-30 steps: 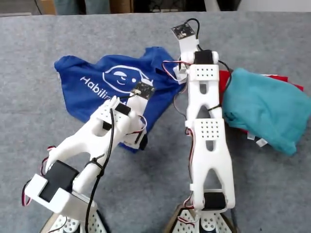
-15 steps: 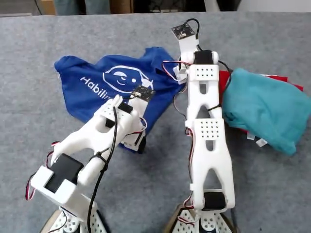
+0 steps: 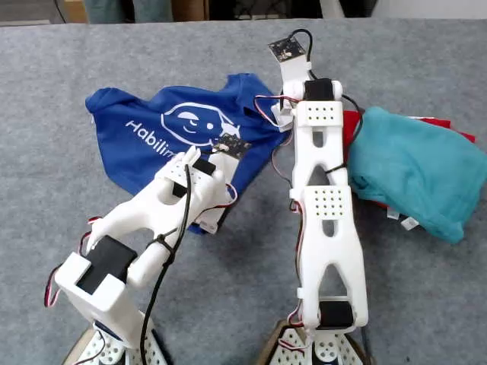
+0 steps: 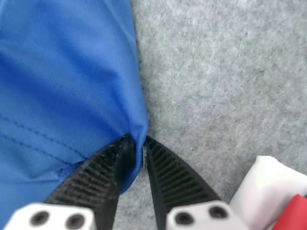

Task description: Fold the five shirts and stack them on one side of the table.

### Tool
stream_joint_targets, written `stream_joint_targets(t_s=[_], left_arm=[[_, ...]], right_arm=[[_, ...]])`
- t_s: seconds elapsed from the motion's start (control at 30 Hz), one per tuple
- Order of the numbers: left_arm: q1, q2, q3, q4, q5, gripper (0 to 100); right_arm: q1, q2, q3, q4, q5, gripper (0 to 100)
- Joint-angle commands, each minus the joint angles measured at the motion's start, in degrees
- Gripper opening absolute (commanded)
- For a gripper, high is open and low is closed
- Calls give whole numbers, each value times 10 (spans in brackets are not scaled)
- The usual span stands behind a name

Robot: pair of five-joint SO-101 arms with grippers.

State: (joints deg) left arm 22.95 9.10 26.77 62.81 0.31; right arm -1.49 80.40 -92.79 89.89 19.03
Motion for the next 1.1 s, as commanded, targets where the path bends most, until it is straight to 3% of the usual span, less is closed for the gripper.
stream_joint_targets(t_s=[0.0, 0.1, 0.23, 0.37, 0.57, 0.67, 0.77, 0.8, 0.97, 1.07], left_arm=[[-8, -70, 15, 2, 1, 29], [-32, -184, 41, 2, 4, 29], [-101, -355, 81, 11, 0, 29], [-207, -523, 84, 91, -40, 29], [-408, -709, 44, 215, -216, 29], [-519, -764, 32, 234, -297, 29], [-602, -787, 50, 236, -333, 29], [-622, -788, 62, 236, -336, 29], [-640, -788, 169, 232, -334, 29], [-640, -788, 254, 190, -317, 29]], right_arm=[[5, -80, -30, 26, 2, 16], [13, -135, -30, 65, -4, 48], [22, -235, -29, 109, -70, 204], [33, -318, -23, 113, -54, 301], [22, -398, -10, 114, -59, 286], [-6, -431, 32, 114, -59, 179], [-48, -466, 111, 114, -55, 38], [-66, -477, 144, 114, -55, 9], [-170, -495, 323, 108, -54, 96], [-224, -473, 414, 99, -34, 139]])
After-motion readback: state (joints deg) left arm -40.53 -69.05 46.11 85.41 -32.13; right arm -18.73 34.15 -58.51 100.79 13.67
